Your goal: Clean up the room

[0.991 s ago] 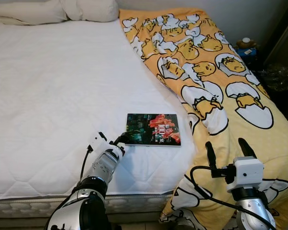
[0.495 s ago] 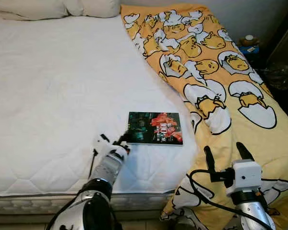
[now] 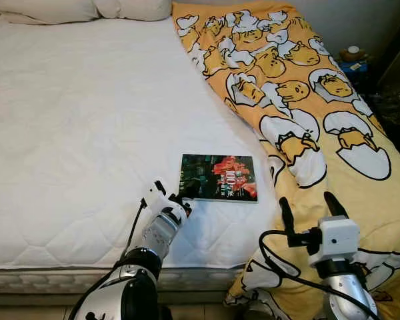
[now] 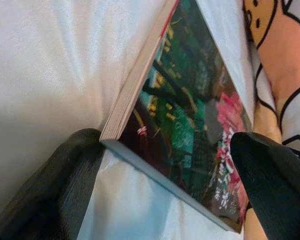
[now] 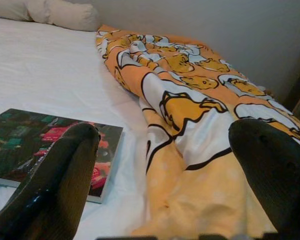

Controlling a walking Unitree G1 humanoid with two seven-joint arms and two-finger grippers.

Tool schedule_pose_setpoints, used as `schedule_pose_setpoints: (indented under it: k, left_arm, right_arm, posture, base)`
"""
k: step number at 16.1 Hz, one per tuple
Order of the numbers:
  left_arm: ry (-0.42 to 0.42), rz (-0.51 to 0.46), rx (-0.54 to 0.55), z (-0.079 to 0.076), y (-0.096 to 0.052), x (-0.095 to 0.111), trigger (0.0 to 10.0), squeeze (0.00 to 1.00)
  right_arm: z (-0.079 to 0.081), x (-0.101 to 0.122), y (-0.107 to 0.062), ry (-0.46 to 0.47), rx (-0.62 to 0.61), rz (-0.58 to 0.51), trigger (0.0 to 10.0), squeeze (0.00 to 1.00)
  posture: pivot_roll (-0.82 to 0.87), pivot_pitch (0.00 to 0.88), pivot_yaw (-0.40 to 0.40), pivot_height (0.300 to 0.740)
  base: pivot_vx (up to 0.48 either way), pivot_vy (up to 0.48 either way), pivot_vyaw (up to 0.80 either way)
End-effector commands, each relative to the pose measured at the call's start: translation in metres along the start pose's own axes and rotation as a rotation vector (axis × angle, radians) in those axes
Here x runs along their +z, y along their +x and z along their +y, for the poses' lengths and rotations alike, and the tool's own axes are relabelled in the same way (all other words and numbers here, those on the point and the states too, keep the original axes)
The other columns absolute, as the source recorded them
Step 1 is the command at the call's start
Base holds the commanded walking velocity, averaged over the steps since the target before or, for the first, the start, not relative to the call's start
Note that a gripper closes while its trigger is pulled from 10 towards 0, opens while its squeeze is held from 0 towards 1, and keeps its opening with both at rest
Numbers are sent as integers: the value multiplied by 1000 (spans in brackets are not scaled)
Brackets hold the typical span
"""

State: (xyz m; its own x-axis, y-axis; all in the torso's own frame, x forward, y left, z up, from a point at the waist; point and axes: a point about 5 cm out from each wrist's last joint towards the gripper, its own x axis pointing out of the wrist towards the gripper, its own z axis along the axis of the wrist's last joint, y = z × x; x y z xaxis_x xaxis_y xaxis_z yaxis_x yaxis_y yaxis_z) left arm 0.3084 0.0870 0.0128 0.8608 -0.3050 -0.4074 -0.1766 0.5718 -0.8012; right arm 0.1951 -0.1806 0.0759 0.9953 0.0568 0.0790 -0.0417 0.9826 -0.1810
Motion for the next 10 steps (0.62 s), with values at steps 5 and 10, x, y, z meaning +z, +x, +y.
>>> schedule_pose_setpoints:
  k: [5, 10]
  left_arm:
    - [-53, 178, -161, -58, 8, -65, 10000, 0]
    - [246, 210, -273, -76, 10, -68, 0, 0]
  right_arm:
    - [4, -1, 1, 8, -4, 3, 10000, 145]
    - [6, 0, 6, 10, -12, -7, 10000, 149]
  posture:
    - [-243, 114, 34, 736]
    - [-233, 112, 44, 736]
  base:
    - [0, 0, 0]
    - [0, 0, 0]
